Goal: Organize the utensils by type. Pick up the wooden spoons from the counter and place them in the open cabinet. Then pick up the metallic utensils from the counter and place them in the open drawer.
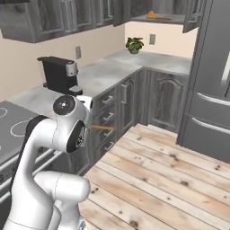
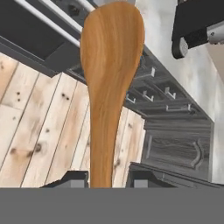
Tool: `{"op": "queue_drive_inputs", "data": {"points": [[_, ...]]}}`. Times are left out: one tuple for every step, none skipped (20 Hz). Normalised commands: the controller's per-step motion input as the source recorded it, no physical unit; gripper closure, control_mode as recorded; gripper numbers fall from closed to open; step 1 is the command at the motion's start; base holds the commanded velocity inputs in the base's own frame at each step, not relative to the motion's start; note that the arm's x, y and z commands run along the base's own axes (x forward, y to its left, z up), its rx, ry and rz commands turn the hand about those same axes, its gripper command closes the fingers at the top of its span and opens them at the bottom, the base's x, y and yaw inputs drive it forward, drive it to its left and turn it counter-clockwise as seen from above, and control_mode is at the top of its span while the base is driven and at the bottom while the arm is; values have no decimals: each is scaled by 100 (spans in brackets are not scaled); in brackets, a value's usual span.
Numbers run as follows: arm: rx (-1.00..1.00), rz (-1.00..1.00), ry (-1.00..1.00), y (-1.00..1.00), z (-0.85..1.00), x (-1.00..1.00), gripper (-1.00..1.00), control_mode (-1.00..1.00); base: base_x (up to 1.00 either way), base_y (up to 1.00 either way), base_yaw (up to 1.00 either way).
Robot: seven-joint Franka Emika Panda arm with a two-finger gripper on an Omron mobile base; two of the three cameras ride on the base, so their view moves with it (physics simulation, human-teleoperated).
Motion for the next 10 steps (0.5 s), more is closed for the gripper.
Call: {"op": "queue_drive_inputs", "data": {"points": [[0, 0, 0, 0, 0, 0, 100, 100, 100, 0, 0], [0, 0, 0, 0, 0, 0, 100, 100, 100, 0, 0], [0, 0, 0, 0, 0, 0, 100, 100, 100, 0, 0], [0, 0, 0, 0, 0, 0, 100, 100, 100, 0, 0], [0, 0, 0, 0, 0, 0, 100, 100, 100, 0, 0], [0, 0, 0, 0, 0, 0, 100, 100, 100, 0, 0], [0, 0, 0, 0, 0, 0, 100, 100, 100, 0, 0], [0, 0, 0, 0, 0, 0, 100, 100, 100, 0, 0], [0, 0, 0, 0, 0, 0, 100, 100, 100, 0, 0], [0, 0, 0, 0, 0, 0, 100, 100, 100, 0, -3]]}}
